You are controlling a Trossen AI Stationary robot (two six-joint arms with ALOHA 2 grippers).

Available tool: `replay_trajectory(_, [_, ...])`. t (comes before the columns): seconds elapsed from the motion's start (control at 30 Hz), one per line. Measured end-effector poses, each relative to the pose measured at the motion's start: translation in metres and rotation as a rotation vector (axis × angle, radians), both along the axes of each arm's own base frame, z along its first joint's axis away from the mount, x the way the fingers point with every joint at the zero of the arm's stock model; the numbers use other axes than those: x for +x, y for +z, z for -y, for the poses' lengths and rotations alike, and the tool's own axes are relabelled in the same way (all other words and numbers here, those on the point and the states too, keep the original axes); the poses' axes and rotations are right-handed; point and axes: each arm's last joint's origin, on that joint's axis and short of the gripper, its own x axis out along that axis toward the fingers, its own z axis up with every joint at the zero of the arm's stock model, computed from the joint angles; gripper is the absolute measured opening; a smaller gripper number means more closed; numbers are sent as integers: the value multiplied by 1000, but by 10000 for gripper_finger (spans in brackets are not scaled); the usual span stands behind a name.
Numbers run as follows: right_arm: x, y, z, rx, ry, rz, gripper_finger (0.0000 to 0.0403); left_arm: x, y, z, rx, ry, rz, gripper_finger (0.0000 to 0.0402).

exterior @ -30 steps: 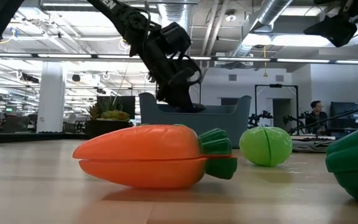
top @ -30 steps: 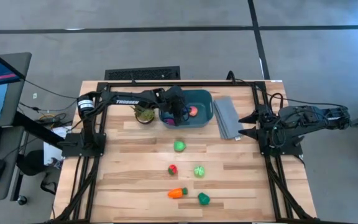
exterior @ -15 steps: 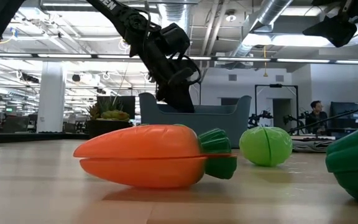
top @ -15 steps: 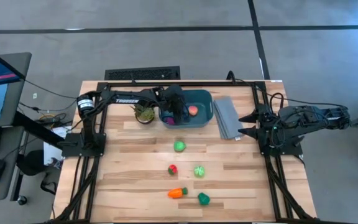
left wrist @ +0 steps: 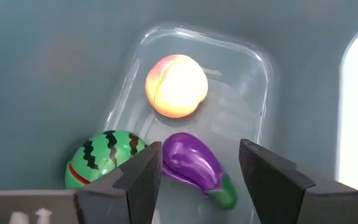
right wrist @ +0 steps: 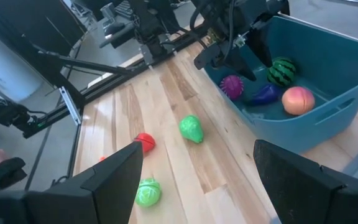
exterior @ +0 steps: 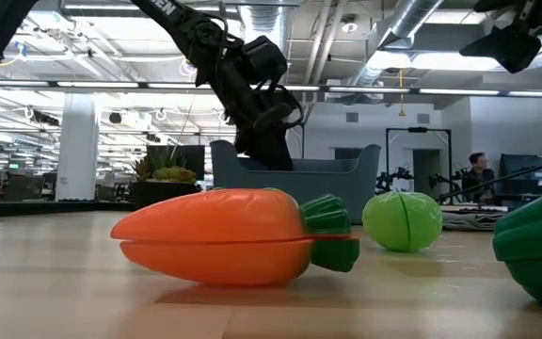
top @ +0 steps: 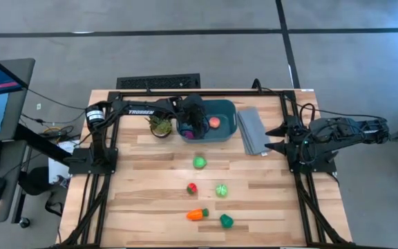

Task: Pick and placing Produce into tupperware
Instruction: Put the strawberry into the blue bin

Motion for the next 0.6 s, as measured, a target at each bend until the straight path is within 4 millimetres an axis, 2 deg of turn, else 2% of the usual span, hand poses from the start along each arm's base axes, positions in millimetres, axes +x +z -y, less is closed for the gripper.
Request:
replay_trajectory(0.17, [0, -1, 0, -1, 0, -9, 329, 0, 13, 3, 2, -15, 9, 205])
replay_trajectory(0.37, [-1, -1, 0, -3, 0, -13, 329, 7, 46, 7, 58, -64, 59, 205])
replay_trajectory(0.6, [-1, -2, 0, -4, 0, -22, 329, 11, 72, 26, 70, -144, 27, 205])
